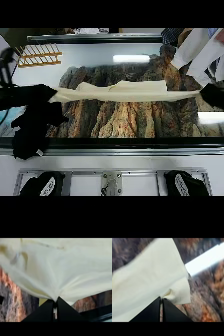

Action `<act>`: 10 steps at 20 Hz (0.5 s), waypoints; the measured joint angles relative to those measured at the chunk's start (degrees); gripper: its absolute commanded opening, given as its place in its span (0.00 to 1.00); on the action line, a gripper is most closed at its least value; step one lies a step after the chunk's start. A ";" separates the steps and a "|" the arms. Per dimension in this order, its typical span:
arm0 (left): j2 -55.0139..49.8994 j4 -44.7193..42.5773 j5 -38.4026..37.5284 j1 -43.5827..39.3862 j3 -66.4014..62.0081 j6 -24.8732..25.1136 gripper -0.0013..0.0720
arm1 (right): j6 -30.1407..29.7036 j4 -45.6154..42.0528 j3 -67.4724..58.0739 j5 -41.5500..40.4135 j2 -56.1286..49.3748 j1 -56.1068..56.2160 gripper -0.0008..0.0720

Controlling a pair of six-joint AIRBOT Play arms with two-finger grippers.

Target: Fold the clothes and pants, and hang the long-sleeved shirts on hangers.

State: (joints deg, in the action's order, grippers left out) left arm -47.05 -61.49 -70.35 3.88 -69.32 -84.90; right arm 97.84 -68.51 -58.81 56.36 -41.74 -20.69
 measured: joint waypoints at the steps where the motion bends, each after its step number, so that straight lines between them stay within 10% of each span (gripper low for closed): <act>1: 2.71 0.02 -0.26 0.07 -3.34 -0.74 0.04 | -0.48 -0.02 -5.03 1.16 1.22 0.00 0.02; 10: 13.77 -0.26 2.78 0.22 -25.62 -5.33 0.04 | -2.12 -2.95 -29.88 6.14 7.85 0.00 0.02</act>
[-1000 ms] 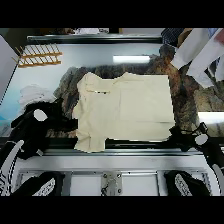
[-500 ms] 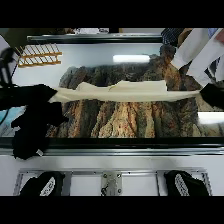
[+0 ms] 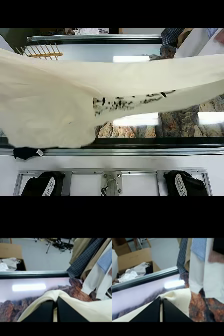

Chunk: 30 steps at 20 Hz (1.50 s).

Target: Fold the clothes and pants, and hang the long-sleeved shirts on hangers.

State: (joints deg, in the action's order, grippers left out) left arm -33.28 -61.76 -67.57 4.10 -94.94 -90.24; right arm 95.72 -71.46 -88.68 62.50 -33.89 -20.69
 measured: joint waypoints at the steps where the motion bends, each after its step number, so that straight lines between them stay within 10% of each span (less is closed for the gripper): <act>1: -1.14 0.02 -0.37 0.00 -1.33 -0.22 0.04 | -0.04 -0.42 -0.76 0.48 -0.20 0.00 0.02; 11: -30.10 0.20 2.58 -1.57 10.08 -0.52 0.04 | -3.08 -3.72 -2.08 12.13 -27.58 4.31 0.02; 20: -66.36 0.39 11.02 -4.28 0.81 2.69 0.04 | -0.98 -8.87 -5.33 -0.17 -60.06 9.84 0.02; 30: -70.66 0.68 8.72 -0.46 -2.12 6.88 0.04 | 0.26 -9.46 -4.76 -7.89 -62.36 9.70 0.02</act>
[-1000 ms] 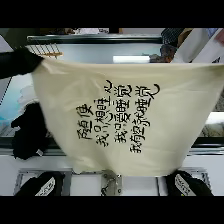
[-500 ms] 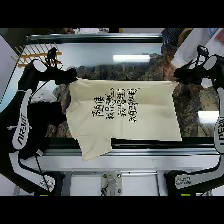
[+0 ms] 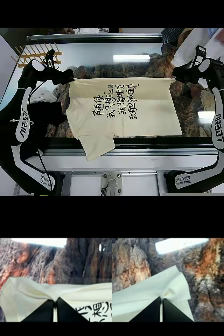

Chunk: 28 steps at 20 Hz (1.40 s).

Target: Fold the clothes and pants, and hang the long-sleeved shirts on hangers.

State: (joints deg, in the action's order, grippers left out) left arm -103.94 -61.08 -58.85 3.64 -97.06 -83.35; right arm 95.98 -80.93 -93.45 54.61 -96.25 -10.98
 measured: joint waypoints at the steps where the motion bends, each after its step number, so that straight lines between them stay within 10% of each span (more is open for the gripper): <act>1: 1.16 0.00 -0.04 0.13 2.36 0.85 0.04 | 0.00 -0.17 0.74 0.00 0.33 0.02 0.02; 14: 10.54 -0.48 3.63 -0.07 28.20 4.00 0.04 | 0.00 -1.42 23.76 -0.26 7.19 0.07 0.04; 15: 10.64 -0.44 3.63 -0.07 28.79 4.02 0.12 | 0.00 -1.40 24.70 -0.24 7.32 0.07 0.08; 17: 10.86 0.09 3.50 -0.07 29.00 4.17 0.80 | 0.00 -1.01 25.79 -0.24 7.69 0.07 0.77; 28: 27.91 2.10 -0.09 -1.81 34.01 1.68 0.79 | 0.20 -2.99 38.42 11.08 28.61 -13.16 0.85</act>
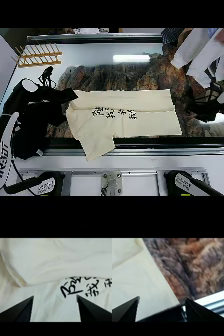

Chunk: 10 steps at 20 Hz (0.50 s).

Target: Fold the clothes and pants, and hang the long-sleeved shirts on hangers.

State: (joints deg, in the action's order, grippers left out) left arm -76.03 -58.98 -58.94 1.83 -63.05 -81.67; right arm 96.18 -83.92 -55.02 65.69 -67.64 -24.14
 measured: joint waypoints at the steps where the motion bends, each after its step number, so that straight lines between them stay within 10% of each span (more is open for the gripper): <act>1: 2.14 0.02 0.11 -0.96 2.91 -0.37 0.79 | 1.38 -0.09 3.93 0.66 2.14 -2.93 0.85; 10: 12.00 0.26 4.66 -11.08 19.32 -1.88 0.79 | 5.46 15.87 28.76 -12.52 8.46 -10.14 0.85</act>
State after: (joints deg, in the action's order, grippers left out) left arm -64.03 -58.72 -54.28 -9.26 -43.72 -83.55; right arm 101.65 -68.05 -26.26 53.17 -59.18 -34.28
